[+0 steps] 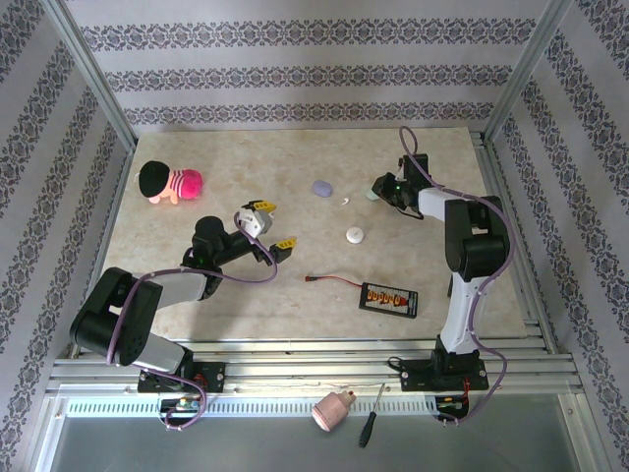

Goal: Insert wireless bluetooth earbuds into charging case

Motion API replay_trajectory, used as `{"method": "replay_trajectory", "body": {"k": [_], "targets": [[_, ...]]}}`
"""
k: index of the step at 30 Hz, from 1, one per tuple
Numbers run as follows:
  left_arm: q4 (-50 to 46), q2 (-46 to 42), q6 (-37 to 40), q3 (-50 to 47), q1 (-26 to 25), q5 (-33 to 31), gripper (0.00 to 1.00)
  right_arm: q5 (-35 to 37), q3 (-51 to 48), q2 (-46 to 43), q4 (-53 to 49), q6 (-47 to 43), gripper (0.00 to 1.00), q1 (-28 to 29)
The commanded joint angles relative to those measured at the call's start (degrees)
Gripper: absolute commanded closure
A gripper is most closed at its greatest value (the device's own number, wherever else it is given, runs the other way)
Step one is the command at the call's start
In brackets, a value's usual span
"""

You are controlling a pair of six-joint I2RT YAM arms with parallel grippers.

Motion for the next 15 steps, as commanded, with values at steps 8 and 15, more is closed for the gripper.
{"method": "replay_trajectory", "body": {"k": [8, 15], "targets": [[-1.5, -1.5, 0.5, -2.2, -0.6, -3.6, 0.0, 7.5, 0.8, -4.9, -12.1, -12.1, 0.38, 0.0], [-3.9, -4.9, 0.9, -3.2, -0.6, -5.9, 0.01, 4.0, -1.9, -14.1, -21.2, -27.3, 0.26, 1.7]]}}
